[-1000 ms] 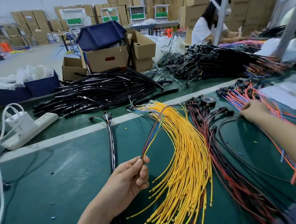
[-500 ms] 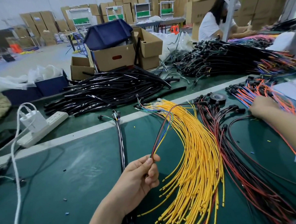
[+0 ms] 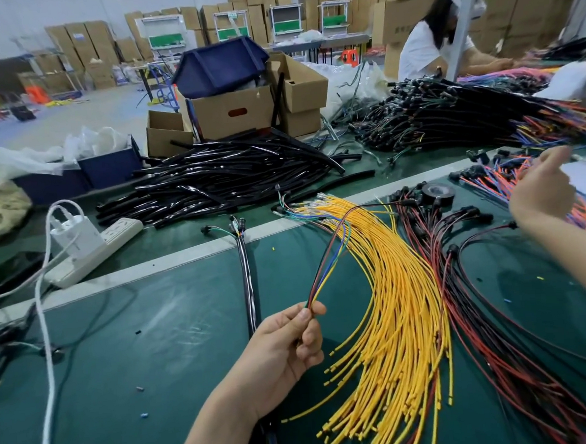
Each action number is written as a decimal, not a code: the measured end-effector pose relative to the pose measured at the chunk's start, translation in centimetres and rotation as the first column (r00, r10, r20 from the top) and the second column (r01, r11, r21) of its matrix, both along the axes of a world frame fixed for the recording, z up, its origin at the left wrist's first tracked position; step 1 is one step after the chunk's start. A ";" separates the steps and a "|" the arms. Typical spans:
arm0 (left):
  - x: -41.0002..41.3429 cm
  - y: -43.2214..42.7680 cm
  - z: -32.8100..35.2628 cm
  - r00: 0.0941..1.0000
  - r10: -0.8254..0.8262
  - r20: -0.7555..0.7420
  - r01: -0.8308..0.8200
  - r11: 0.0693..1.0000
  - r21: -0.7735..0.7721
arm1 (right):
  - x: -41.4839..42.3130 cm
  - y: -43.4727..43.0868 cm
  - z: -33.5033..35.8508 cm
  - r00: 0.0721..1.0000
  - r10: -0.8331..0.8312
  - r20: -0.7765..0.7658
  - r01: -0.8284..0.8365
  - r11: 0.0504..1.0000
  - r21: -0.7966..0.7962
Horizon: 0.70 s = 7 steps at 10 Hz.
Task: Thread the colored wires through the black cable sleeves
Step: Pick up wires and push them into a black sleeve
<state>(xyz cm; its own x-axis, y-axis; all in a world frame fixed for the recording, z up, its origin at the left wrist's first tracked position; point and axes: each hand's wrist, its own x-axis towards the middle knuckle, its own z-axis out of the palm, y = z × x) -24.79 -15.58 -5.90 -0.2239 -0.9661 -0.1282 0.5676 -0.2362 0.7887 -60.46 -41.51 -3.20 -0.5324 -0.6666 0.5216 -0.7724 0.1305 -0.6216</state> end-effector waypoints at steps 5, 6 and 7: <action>0.2 0.0 -0.2 1.000 -0.029 0.001 0.029 1.000 -0.006 | -1.3 0.1 -1.0 0.975 0.182 -0.126 -0.121 0.917 0.380; 0.2 0.1 -0.2 1.000 -0.028 0.003 0.028 1.000 -0.005 | -1.0 0.4 -0.8 0.983 0.148 -0.106 -0.123 0.970 0.211; 0.2 0.1 -0.2 0.999 -0.032 -0.002 0.032 0.999 -0.003 | -0.8 0.7 -0.6 0.989 0.131 -0.068 -0.126 0.990 0.062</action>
